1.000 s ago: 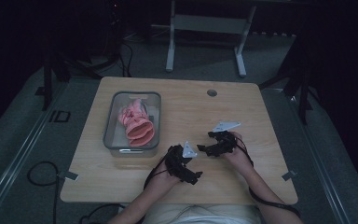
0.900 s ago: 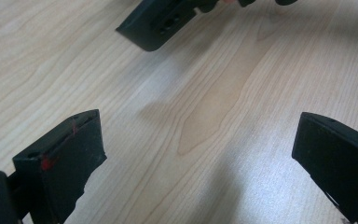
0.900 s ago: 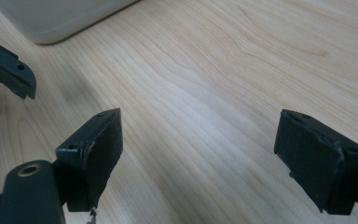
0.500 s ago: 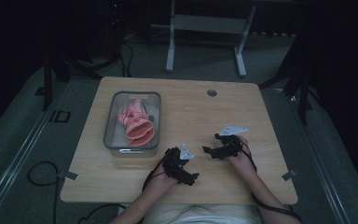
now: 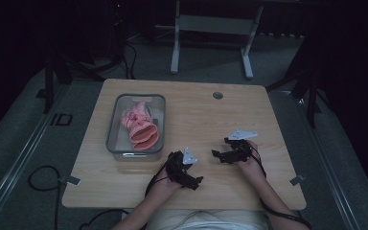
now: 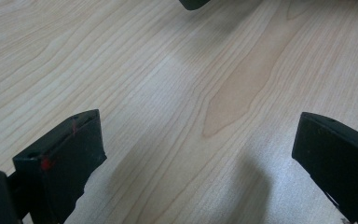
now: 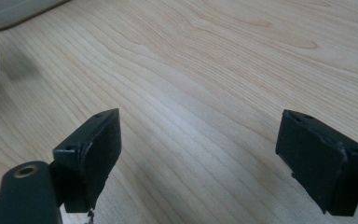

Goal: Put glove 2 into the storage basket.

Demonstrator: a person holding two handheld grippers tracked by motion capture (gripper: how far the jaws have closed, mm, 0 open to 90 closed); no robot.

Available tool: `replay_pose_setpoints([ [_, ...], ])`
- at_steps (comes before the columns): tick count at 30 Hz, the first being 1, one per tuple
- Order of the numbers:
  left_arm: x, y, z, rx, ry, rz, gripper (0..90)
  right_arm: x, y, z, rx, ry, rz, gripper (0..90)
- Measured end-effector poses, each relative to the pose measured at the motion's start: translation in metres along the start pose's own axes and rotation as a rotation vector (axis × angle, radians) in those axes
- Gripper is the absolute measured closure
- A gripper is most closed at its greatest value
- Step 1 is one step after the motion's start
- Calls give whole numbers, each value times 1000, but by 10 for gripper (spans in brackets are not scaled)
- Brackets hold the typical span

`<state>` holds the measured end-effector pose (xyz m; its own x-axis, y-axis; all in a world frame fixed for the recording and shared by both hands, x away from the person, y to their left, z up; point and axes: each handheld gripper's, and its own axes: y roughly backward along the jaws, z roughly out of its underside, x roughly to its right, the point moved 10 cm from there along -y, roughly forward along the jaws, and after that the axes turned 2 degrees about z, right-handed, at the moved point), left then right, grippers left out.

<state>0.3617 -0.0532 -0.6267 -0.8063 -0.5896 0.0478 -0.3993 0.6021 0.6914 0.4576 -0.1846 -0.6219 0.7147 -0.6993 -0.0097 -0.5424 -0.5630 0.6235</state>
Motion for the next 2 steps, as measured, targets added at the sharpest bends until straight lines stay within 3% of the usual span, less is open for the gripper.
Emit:
replay_pose_setpoints([
  [2,0,0,0,2,-3,-1,17,0,0,0,0,1,1,140],
])
